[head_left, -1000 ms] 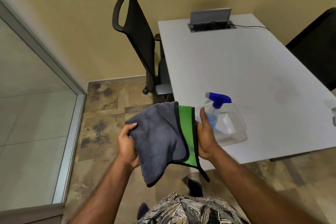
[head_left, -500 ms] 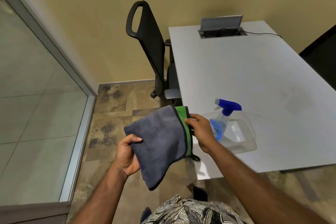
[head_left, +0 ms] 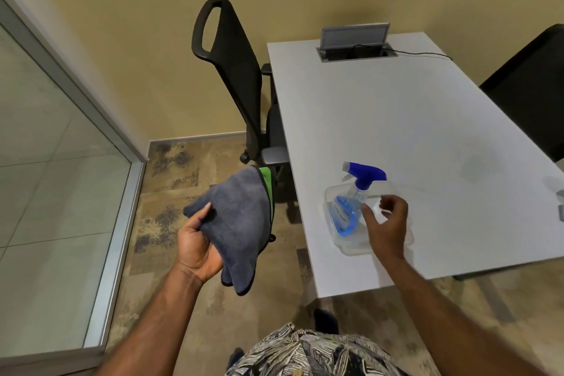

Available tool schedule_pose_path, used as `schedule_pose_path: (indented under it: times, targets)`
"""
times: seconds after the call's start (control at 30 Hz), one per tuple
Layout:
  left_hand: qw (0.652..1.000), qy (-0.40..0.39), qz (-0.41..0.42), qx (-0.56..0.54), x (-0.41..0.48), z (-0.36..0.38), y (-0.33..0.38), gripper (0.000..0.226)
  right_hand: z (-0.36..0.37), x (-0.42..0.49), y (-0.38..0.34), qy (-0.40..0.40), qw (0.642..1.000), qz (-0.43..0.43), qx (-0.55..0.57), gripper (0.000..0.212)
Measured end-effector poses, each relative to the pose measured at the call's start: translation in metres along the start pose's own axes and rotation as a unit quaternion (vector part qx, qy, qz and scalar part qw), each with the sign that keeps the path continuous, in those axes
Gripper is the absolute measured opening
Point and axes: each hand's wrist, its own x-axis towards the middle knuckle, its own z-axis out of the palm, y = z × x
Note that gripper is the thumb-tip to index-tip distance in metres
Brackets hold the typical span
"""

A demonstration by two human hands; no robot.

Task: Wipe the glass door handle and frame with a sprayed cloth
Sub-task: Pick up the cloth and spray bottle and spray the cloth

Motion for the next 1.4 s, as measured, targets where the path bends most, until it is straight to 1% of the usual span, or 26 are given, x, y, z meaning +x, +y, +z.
schedule_pose_path:
  times: [0.07, 0.1, 0.13, 0.17, 0.23, 0.33, 0.4, 0.47, 0.53, 0.63, 0.73, 0.8, 0.87, 0.9, 1.03, 1.1, 1.17, 1.27, 1.33, 1.4]
  targets:
    - [0.999, -0.041, 0.001, 0.011, 0.009, -0.006, 0.003, 0.059, 0.002, 0.020, -0.002, -0.070, 0.998, 0.003, 0.002, 0.058]
    - [0.998, -0.045, 0.017, 0.031, 0.014, -0.009, 0.003, 0.065, 0.002, 0.028, -0.005, -0.103, 0.995, 0.011, 0.007, 0.062]
    - [0.996, -0.065, 0.027, 0.045, 0.016, -0.008, 0.001, 0.068, 0.002, 0.035, -0.007, -0.130, 0.991, 0.020, 0.016, 0.064]
    - [0.996, -0.069, 0.024, 0.053, 0.019, -0.005, 0.000, 0.068, 0.002, 0.042, -0.008, -0.152, 0.988, 0.028, 0.024, 0.063]
    - [0.999, -0.035, 0.000, 0.017, 0.019, -0.001, -0.004, 0.063, 0.003, 0.052, -0.009, -0.184, 0.982, 0.048, 0.018, 0.058]
    - [0.999, -0.011, 0.032, 0.022, 0.017, 0.012, -0.008, 0.064, 0.007, 0.060, -0.009, -0.222, 0.972, 0.073, -0.016, 0.048]
    - [0.998, 0.013, 0.041, 0.043, 0.020, 0.016, -0.009, 0.067, 0.009, 0.063, -0.012, -0.251, 0.966, 0.063, -0.004, 0.040]
    - [0.998, 0.003, 0.036, 0.048, 0.020, 0.020, -0.008, 0.070, 0.011, 0.066, -0.018, -0.254, 0.965, 0.061, 0.022, 0.030]
    - [0.998, -0.012, 0.037, 0.045, 0.018, 0.022, -0.008, 0.073, 0.012, 0.067, -0.024, -0.237, 0.968, 0.069, 0.039, 0.019]
    - [0.998, -0.016, 0.046, 0.036, 0.017, 0.021, -0.006, 0.073, 0.013, 0.066, -0.032, -0.229, 0.970, 0.058, 0.048, 0.014]
    - [0.997, -0.016, 0.061, 0.036, 0.015, 0.023, -0.003, 0.073, 0.009, 0.068, -0.041, -0.197, 0.978, 0.039, 0.059, 0.013]
    - [0.997, -0.023, 0.063, 0.029, 0.012, 0.025, -0.002, 0.072, 0.004, 0.069, -0.050, -0.185, 0.980, 0.026, 0.071, 0.018]
    - [0.997, -0.017, 0.064, 0.031, 0.010, 0.026, 0.000, 0.072, -0.002, 0.070, -0.064, -0.179, 0.980, 0.008, 0.088, 0.014]
    - [0.997, -0.016, 0.066, 0.030, 0.011, 0.025, 0.001, 0.071, -0.005, 0.070, -0.074, -0.175, 0.980, -0.006, 0.093, 0.018]
    - [0.997, -0.013, 0.074, 0.026, 0.007, 0.027, 0.007, 0.069, -0.010, 0.071, -0.103, -0.158, 0.975, -0.069, 0.139, 0.026]
    - [0.996, -0.014, 0.078, 0.034, 0.005, 0.029, 0.009, 0.071, -0.013, 0.065, -0.117, -0.154, 0.970, -0.089, 0.165, 0.024]
    - [0.996, -0.016, 0.079, 0.033, 0.003, 0.032, 0.010, 0.072, -0.016, 0.056, -0.127, -0.172, 0.960, -0.092, 0.203, 0.021]
    - [0.996, -0.013, 0.082, 0.033, 0.002, 0.034, 0.012, 0.071, -0.017, 0.044, -0.135, -0.220, 0.941, -0.068, 0.247, 0.015]
    - [0.996, -0.017, 0.083, 0.032, 0.001, 0.036, 0.013, 0.072, -0.014, 0.037, -0.137, -0.266, 0.929, -0.055, 0.250, 0.019]
    - [0.996, -0.019, 0.083, 0.034, -0.001, 0.037, 0.015, 0.072, -0.008, 0.027, -0.139, -0.331, 0.911, -0.038, 0.242, 0.026]
